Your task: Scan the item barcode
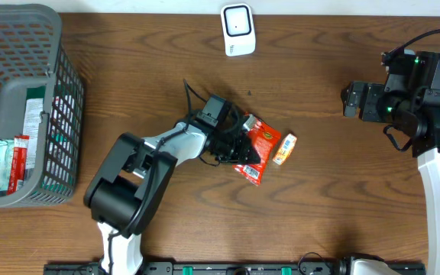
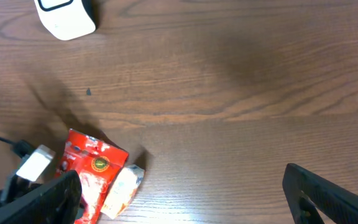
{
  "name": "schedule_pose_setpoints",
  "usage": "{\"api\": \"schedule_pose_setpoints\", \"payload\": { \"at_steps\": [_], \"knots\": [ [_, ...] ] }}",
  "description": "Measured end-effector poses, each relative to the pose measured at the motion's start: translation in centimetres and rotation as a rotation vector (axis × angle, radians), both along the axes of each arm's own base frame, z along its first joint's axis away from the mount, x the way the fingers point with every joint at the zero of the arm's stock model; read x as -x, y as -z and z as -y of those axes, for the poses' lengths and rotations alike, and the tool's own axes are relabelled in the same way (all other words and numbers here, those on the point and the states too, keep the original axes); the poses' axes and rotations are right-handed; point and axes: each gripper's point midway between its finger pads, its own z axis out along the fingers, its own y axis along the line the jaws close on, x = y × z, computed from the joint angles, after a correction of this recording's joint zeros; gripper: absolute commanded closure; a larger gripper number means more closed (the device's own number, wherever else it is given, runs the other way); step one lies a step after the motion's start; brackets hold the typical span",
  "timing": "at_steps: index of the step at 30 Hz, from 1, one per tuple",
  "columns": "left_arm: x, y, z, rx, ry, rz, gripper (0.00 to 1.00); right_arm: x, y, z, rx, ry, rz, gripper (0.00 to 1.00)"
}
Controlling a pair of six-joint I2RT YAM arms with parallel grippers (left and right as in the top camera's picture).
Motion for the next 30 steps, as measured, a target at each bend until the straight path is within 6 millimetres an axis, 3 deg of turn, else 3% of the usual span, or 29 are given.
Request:
{"api": "schedule_pose_setpoints", "payload": {
  "at_steps": [5,7,9,20,30],
  "knots": [
    [-1.4,-5.3,-0.1,0.027,-0.037,0.148,0.92,0.0,0.0,0.0,0.000,0.000,0.000,0.01],
    [-1.6,-6.2,-0.5,0.005,-0.056,0.174,0.92,0.0,0.0,0.0,0.000,0.000,0.000,0.01],
    [-1.6,-5.7,-1.2,-0.049,-0.080,0.171,0.93,0.0,0.0,0.0,0.000,0.000,0.000,0.01],
    [-0.3,1.4,-5.1,-0.302,-0.145,0.099,0.93,0.0,0.0,0.0,0.000,0.000,0.000,0.01],
    [-0.6,0.9,-4.5,-0.263,-0.145,0.111,0.92,0.0,0.0,0.0,0.000,0.000,0.000,0.01]
  ]
}}
